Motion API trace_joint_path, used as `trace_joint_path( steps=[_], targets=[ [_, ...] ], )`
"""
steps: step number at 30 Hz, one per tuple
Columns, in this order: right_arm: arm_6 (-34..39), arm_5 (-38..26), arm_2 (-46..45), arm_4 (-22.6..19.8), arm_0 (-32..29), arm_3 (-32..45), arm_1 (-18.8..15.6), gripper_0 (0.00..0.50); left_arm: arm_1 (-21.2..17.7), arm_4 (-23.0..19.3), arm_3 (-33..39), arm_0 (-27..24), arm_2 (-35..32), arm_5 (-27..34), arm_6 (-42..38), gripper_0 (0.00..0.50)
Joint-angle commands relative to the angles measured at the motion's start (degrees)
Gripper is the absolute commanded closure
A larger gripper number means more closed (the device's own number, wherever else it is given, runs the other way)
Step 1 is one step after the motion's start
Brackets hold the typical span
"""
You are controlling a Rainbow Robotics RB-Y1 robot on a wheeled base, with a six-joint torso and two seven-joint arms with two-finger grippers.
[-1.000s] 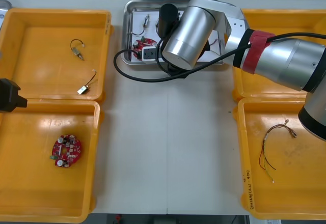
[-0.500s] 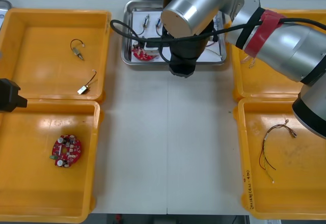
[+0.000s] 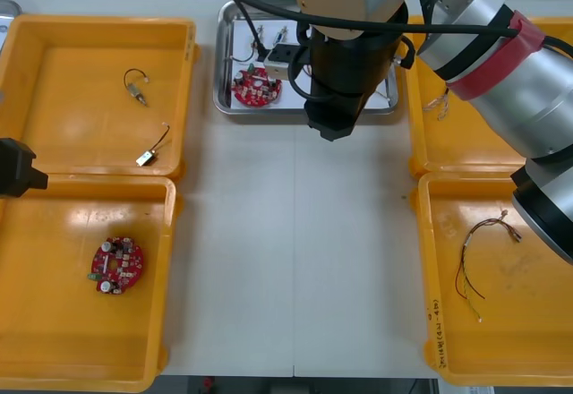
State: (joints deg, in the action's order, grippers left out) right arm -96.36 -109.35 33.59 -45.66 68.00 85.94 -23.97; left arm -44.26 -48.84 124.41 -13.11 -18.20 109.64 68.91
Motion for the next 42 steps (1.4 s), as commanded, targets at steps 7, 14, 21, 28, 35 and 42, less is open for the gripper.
trace_joint_path(
  steps=[7,14,21,28,35,42],
  targets=[
    [20.4,-0.6,-12.2,2.6,-6.6,12.9,1.1,0.0,-0.6,-0.5,1.8,0.1,-1.7,0.4,3.8,0.0],
    [30.1,-0.6,-18.1,2.9,-12.4,20.9,0.1,0.0,-0.6,-0.5,1.8,0.1,-1.7,0.4,3.8,0.0],
    [35.3,-0.6,-23.4,3.6,-18.9,28.1,-3.3,0.0,-0.6,-0.5,1.8,0.1,-1.7,0.4,3.8,0.0],
    [34.8,-0.6,-29.4,3.9,-27.3,36.0,-9.4,0.0,-0.6,-0.5,1.8,0.1,-1.7,0.4,3.8,0.0],
    [34.2,-0.6,-36.6,2.9,-35.3,39.8,-14.3,0.0,-0.6,-0.5,1.8,0.1,-1.7,0.4,3.8,0.0],
    [33.4,-0.6,-43.3,1.7,-40.7,39.9,-16.5,0.0,-0.6,-0.5,1.8,0.1,-1.7,0.4,3.8,0.0]
  ],
)
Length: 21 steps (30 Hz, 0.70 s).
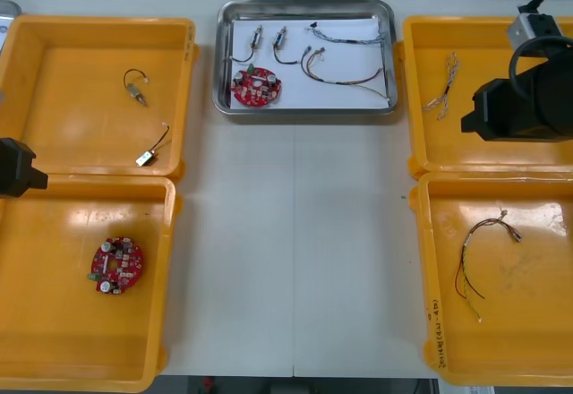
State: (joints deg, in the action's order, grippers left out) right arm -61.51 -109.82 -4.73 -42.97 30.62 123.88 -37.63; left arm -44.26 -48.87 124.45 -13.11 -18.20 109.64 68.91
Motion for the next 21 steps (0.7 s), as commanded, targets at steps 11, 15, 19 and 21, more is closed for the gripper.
trace_joint_path(
  steps=[11,15,19,21],
  targets=[
    [-4.0,-0.2,-14.5,-6.9,-12.6,1.9,-5.9,0.0,-0.6,-0.4,1.8,0.1,-1.7,0.4,3.8,0.0],
    [-8.3,-0.2,-17.7,-8.1,-16.5,1.9,-6.4,0.0,-0.6,-0.4,1.8,0.1,-1.7,0.4,3.8,0.0],
    [-12.6,-0.2,-19.3,-6.8,-18.4,1.9,-6.4,0.0,-0.6,-0.4,1.8,0.1,-1.7,0.4,3.8,0.0],
    [-13.9,-0.2,-19.6,-6.0,-18.6,2.0,-6.4,0.0,-0.6,-0.4,1.8,0.1,-1.7,0.4,3.8,0.0]
  ],
)
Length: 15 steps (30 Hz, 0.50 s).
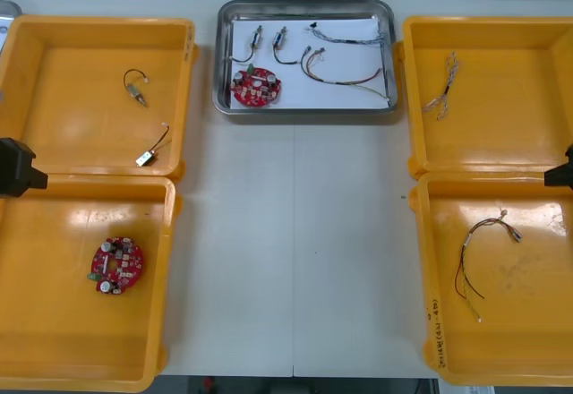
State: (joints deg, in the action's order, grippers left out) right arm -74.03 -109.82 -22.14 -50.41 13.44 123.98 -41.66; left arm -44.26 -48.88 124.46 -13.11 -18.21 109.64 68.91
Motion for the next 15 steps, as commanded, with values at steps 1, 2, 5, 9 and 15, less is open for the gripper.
trace_joint_path(
  steps=[1,2,5,9,15],
  targets=[
    [-1.8,-0.2,-2.4,2.0,-1.8,1.8,-2.4,0.0,-0.6,-0.4,1.8,0.1,-1.7,0.4,3.8,0.0],
    [-1.8,-0.2,-2.4,2.2,-2.1,1.8,-2.4,0.0,-0.6,-0.4,1.8,0.1,-1.7,0.4,3.8,0.0],
    [-1.3,-0.2,-2.4,2.2,-3.4,1.8,-2.4,0.0,-0.6,-0.4,1.8,0.1,-1.7,0.4,3.8,0.0],
    [-0.9,-0.2,-2.1,2.7,-4.8,1.8,-1.9,0.0,-0.6,-0.4,1.8,0.1,-1.7,0.4,3.8,0.0],
    [-0.5,-0.2,-0.9,5.6,-4.9,1.8,-0.1,0.0,-0.6,-0.4,1.8,0.1,-1.7,0.4,3.8,0.0]
  ],
)
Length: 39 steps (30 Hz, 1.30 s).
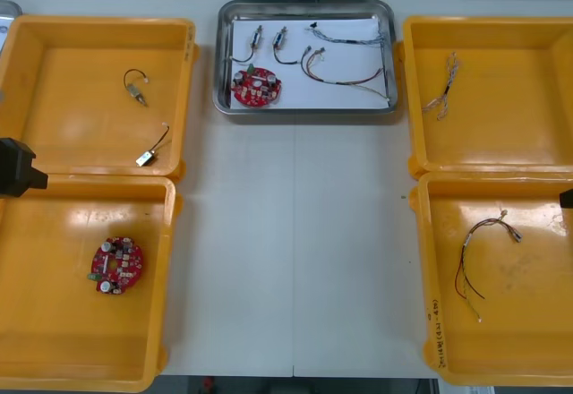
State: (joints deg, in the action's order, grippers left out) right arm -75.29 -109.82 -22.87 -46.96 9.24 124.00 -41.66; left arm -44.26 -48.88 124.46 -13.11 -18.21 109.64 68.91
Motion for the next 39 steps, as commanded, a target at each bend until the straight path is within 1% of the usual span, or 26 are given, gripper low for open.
trace_joint_path(
  steps=[1,4,12,20,39],
  targets=[
    [0.9,-0.2,-0.1,2.2,-0.7,1.8,0.0,0.0,-0.6,-0.4,1.8,0.1,-1.7,0.4,3.8,0.0],
    [1.3,-0.2,-0.1,2.5,-0.7,1.8,0.5,0.0,-0.6,-0.4,1.8,0.1,-1.7,0.4,3.8,0.0],
    [2.3,-0.2,-0.1,1.5,-0.7,1.8,1.6,0.0,-0.6,-0.4,1.8,0.1,-1.7,0.4,3.8,0.0],
    [2.2,-0.2,1.6,0.3,-0.9,3.1,1.6,0.0,-0.6,-0.4,1.8,0.1,-1.7,0.4,3.8,0.0],
    [2.3,-0.2,1.9,0.4,-1.2,3.7,1.5,0.0,-0.6,-0.4,1.8,0.1,-1.7,0.4,3.8,0.0]
  ],
)
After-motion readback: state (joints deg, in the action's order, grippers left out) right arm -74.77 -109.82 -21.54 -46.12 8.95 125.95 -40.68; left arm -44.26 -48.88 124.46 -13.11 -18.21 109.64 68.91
